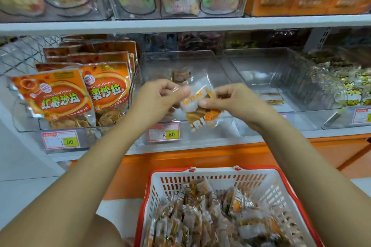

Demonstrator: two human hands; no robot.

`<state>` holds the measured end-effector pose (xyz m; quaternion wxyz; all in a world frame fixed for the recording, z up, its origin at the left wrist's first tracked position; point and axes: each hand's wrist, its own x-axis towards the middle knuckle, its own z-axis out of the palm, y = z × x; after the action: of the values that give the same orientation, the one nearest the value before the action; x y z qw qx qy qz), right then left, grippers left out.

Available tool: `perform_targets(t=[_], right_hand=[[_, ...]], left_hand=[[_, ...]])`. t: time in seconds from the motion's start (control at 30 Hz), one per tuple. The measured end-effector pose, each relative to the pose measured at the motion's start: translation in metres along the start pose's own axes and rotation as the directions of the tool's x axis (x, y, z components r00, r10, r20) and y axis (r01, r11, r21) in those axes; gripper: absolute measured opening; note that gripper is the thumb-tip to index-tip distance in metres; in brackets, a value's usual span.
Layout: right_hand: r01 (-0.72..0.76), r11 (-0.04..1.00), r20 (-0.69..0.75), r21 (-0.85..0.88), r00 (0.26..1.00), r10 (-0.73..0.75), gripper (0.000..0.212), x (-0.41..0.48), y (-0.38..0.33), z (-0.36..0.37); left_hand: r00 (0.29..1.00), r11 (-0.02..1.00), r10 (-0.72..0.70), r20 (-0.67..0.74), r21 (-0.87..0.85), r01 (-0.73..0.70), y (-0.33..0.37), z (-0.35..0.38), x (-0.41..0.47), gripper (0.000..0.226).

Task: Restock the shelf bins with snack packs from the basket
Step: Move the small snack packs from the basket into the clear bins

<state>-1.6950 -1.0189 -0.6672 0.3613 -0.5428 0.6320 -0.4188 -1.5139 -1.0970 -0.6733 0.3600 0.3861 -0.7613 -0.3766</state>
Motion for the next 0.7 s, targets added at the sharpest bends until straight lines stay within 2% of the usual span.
perform_targets(t=[0.1,0.17,0.23,0.3,0.33,0.4,0.43,0.5,0.6,0.7], right_hand=[[-0.010,0.999,-0.133,0.047,0.991,0.016,0.035,0.038,-0.006,0.000],[-0.028,0.998,-0.244,0.064,0.969,0.043,0.037,0.070,-0.002,0.003],[-0.082,0.997,-0.328,0.002,0.942,0.078,0.036,0.107,0.006,0.007],[-0.149,0.987,-0.359,-0.056,0.926,0.119,0.036,0.141,0.017,0.012],[-0.198,0.976,-0.361,-0.089,0.920,0.153,0.043,0.156,0.022,0.014],[-0.307,0.931,-0.332,-0.196,0.914,0.232,0.052,0.181,0.029,0.018],[-0.349,0.904,-0.311,-0.246,0.912,0.268,0.047,0.191,0.033,0.019],[-0.372,0.888,-0.307,-0.271,0.907,0.287,0.033,0.204,0.041,0.021],[-0.364,0.918,-0.275,-0.158,0.909,0.314,0.029,0.217,0.060,0.024],[-0.415,0.872,-0.291,-0.259,0.895,0.339,0.033,0.225,0.069,0.030]], left_hand=[[0.996,0.959,0.040,-0.076,0.284,-0.017,-0.022,-0.014,0.015,0.037],[0.996,0.903,0.060,-0.060,0.429,-0.029,-0.034,-0.020,0.022,0.032],[0.997,0.845,0.075,-0.037,0.532,-0.044,-0.041,-0.022,0.028,0.026],[0.996,0.796,0.084,0.010,0.601,-0.073,-0.043,-0.019,0.032,0.022],[0.996,0.760,0.068,0.056,0.644,-0.088,-0.043,-0.017,0.032,0.021],[0.988,0.623,0.016,0.155,0.771,-0.131,-0.047,-0.010,0.031,0.025],[0.982,0.565,-0.011,0.186,0.812,-0.148,-0.050,-0.006,0.030,0.027],[0.975,0.538,-0.054,0.214,0.829,-0.152,-0.055,0.002,0.029,0.027],[0.972,0.551,-0.055,0.228,0.819,-0.160,-0.057,0.006,0.030,0.025],[0.971,0.581,-0.045,0.236,0.796,-0.167,-0.057,0.004,0.031,0.026]])
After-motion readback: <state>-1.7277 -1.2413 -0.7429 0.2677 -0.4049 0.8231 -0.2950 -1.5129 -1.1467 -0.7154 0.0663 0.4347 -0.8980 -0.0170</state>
